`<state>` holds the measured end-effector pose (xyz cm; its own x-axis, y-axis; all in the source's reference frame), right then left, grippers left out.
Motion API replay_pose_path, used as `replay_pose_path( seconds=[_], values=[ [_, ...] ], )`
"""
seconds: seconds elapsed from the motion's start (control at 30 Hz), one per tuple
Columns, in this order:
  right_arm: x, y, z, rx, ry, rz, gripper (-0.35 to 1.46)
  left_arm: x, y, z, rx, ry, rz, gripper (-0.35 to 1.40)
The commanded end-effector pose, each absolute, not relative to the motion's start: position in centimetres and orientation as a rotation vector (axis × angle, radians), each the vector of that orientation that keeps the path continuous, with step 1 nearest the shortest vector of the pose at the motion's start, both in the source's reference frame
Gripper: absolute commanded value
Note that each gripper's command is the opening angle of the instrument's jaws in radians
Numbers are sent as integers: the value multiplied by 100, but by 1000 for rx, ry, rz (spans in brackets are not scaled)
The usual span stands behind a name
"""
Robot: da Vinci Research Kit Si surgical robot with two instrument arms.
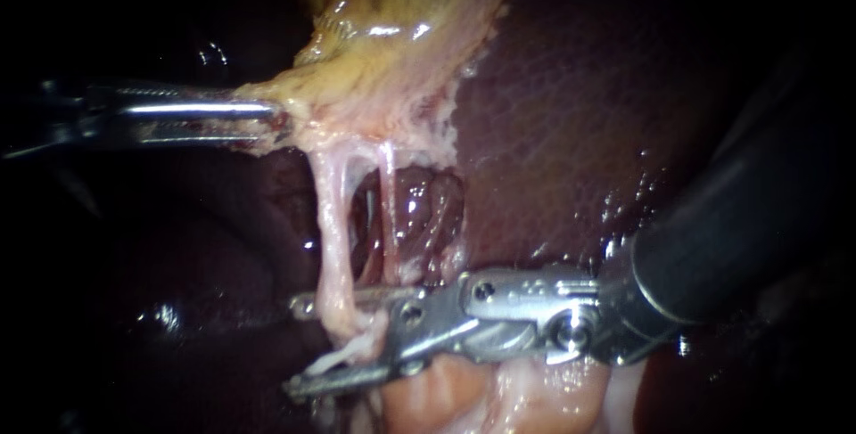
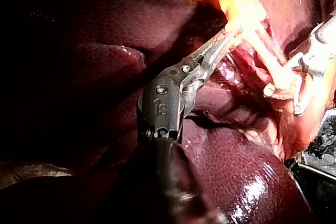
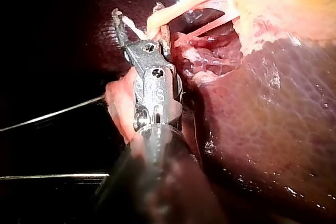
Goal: Clipping first clip left tube
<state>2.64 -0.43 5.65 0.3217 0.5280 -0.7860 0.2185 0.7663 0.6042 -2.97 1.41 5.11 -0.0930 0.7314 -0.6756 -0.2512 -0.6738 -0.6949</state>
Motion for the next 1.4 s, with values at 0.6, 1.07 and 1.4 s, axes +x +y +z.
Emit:
replay_pose_path(
  seconds=[0.6, 1.07, 1.4],
  values=[
    [252, -39, 574, 741, 1233, 255, 19, -297, 141, 511, -1500, -540, 1841, -35],
    [247, -36, 578, 773, 1213, 232, -35, -297, 141, 511, -1500, -540, 1841, -35],
    [246, -34, 577, 798, 1201, 261, -35, -297, 141, 511, -1500, -540, 1841, -35]
  ],
)
